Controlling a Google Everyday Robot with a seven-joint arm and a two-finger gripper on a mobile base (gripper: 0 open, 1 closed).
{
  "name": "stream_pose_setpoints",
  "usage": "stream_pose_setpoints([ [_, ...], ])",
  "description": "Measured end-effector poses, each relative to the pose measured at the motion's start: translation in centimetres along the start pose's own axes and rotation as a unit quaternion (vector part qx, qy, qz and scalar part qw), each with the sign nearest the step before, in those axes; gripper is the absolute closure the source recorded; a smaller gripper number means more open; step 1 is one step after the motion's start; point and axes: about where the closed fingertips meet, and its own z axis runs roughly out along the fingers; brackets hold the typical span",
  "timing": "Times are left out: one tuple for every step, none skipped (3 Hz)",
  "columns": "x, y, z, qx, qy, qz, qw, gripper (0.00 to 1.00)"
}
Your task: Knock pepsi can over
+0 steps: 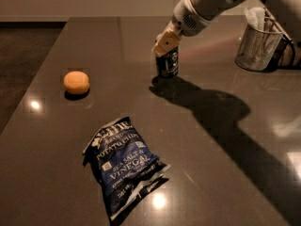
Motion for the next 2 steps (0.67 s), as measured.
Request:
stream_pose_setpoints([
  [0.6,2.4,-1.6,-0.003,0.080,-0.034,0.9962,1.00],
  [1.5,3.9,-2.2,-0.009,0.170,-0.071,0.9829,1.00],
])
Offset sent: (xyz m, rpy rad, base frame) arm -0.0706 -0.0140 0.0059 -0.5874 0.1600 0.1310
